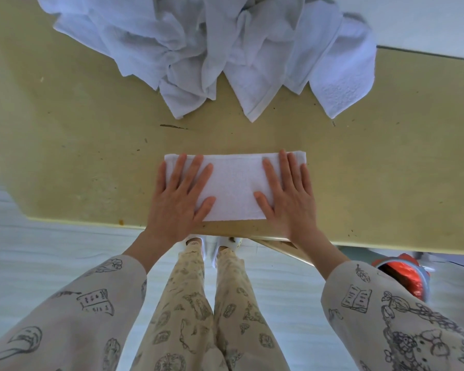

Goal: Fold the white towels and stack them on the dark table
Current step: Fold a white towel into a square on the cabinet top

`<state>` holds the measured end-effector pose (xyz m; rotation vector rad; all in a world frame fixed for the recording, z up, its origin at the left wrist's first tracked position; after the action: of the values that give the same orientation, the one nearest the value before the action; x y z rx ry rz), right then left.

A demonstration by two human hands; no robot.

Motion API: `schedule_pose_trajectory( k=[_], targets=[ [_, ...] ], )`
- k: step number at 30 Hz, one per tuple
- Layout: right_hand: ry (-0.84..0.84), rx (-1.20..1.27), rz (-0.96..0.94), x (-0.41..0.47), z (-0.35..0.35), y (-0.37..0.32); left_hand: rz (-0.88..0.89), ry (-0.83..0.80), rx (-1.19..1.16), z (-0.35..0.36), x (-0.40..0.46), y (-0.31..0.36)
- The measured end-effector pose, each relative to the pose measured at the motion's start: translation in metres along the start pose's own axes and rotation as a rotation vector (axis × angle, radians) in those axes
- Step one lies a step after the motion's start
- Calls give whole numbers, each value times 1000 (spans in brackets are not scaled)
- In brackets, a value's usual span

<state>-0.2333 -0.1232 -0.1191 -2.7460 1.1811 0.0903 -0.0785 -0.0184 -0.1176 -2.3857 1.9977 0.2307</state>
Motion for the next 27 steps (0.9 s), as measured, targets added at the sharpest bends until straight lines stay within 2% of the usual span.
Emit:
schedule_pose_trajectory(
  k=[2, 4, 6, 9, 11, 12, 15, 20, 23, 27],
  targets=[
    [13, 24, 33, 1, -6, 0, -17, -11, -59, -1, -2, -1],
    [34, 84, 67, 2, -15, -9, -117, 18, -187, -9, -7, -3],
    [47, 119, 25, 1, -20, -34, -317, 95, -322, -20, -17, -11],
    [32, 114, -32, 1, -10, -64, -728, 230, -450, -33, -43, -35],
    [21, 84, -19, 1, 0, -65, -937, 175, -490, -24, -56, -44],
    [18, 72, -16, 1, 3, -65, -982, 125, -475, -20, -59, -44],
    [16, 70, -9, 1, 6, -64, -1015, 44, -456, -16, -60, -43],
    [0, 72, -1, 2, 7, -65, -1184, -130, -548, -12, -59, -54],
    [-8, 69, 3, 2, 8, -65, -1152, -204, -589, -12, -50, -51],
    [-20, 66, 1, 2, 8, -65, -1072, -204, -665, -18, -38, -42]
  ],
)
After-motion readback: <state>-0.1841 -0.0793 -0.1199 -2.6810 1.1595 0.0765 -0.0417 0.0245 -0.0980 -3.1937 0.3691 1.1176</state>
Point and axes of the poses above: each hand's wrist, its own x-axis towards the middle knuckle, its own z-axis out of the palm, y = z × x, the point moved 10 cm from there along x, towards the middle knuckle, and after that the axes turned 1 degree about x, right-handed, at the moved point
